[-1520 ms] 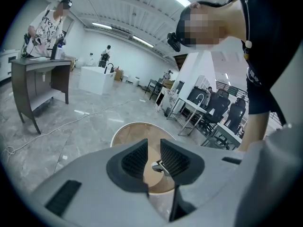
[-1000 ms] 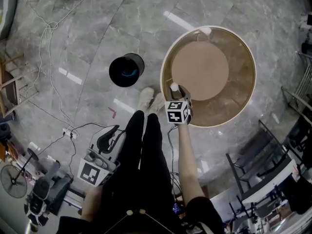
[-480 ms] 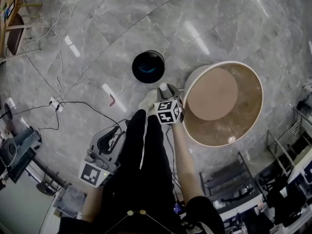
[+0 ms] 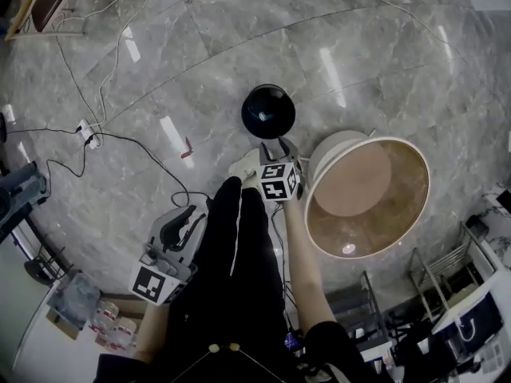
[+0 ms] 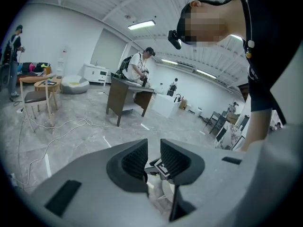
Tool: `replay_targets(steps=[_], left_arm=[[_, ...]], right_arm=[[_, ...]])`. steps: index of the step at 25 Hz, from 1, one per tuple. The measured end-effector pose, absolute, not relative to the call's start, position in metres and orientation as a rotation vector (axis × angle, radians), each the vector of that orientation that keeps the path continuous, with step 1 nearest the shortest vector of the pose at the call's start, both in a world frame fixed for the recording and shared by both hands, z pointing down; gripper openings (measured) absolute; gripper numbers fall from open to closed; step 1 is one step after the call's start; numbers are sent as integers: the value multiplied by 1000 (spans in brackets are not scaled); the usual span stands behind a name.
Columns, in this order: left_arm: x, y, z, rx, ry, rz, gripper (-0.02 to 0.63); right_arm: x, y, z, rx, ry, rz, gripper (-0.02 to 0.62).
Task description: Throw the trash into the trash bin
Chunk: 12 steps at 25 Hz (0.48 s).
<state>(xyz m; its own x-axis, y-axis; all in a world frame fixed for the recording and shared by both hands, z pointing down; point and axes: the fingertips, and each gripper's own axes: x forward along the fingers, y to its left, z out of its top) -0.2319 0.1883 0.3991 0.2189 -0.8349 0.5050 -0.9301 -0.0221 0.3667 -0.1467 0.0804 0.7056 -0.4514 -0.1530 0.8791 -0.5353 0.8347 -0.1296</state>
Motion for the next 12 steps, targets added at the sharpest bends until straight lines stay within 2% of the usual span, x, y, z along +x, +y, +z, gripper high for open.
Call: replay_targets(steps=[8, 12], left_arm=[[-225, 177, 390, 1942, -1573, 193, 86], [-208, 152, 371, 2088, -1460, 178, 78]], right_arm=[[-130, 70, 678, 608, -2032, 486, 190], [-103, 56, 611, 845, -2081, 478, 137]])
